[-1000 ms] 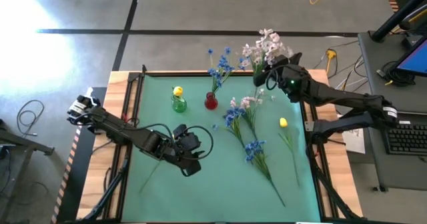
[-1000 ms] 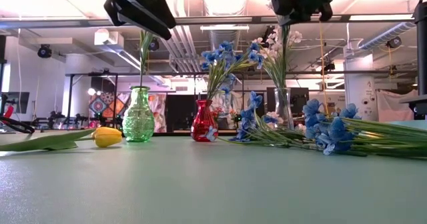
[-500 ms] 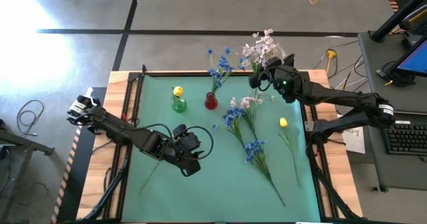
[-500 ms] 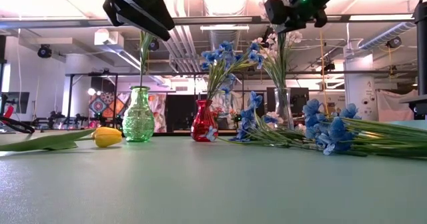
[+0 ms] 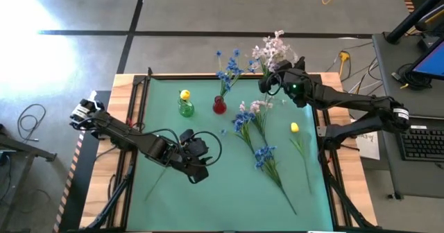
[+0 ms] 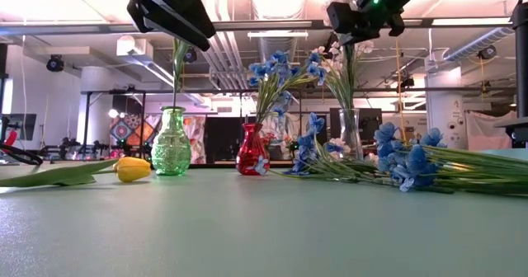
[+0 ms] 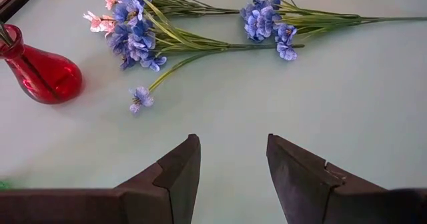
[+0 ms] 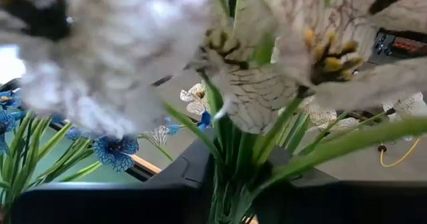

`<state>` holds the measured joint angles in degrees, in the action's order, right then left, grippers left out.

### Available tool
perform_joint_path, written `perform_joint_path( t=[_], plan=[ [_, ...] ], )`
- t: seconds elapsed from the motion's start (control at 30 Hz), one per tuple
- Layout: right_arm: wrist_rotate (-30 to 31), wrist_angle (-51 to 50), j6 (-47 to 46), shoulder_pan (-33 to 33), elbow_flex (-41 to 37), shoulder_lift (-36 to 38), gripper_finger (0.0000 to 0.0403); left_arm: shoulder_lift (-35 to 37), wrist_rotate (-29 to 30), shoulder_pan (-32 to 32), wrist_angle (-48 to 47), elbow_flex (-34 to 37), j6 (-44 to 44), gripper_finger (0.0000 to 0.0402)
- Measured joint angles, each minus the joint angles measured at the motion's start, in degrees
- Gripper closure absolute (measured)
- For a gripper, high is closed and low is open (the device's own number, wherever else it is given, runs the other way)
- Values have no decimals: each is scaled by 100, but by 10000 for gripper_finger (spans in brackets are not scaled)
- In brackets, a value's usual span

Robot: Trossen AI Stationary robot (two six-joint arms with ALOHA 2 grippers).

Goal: Sort flowers into vase by color
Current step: Put the left white flower into the transparent vase

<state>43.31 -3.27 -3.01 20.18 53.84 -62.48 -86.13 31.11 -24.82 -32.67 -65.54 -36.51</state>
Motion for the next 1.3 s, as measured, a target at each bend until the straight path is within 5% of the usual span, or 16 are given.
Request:
perform_joint_path(
  t=[0.9,1.3],
  plan=[
    [-332,-1456,-829,-7,0,177,97,-2,5,0,-2,0,0,242],
    [-395,-2291,-1380,-15,0,517,40,-2,225,2,-6,0,-22,242]
  ],
)
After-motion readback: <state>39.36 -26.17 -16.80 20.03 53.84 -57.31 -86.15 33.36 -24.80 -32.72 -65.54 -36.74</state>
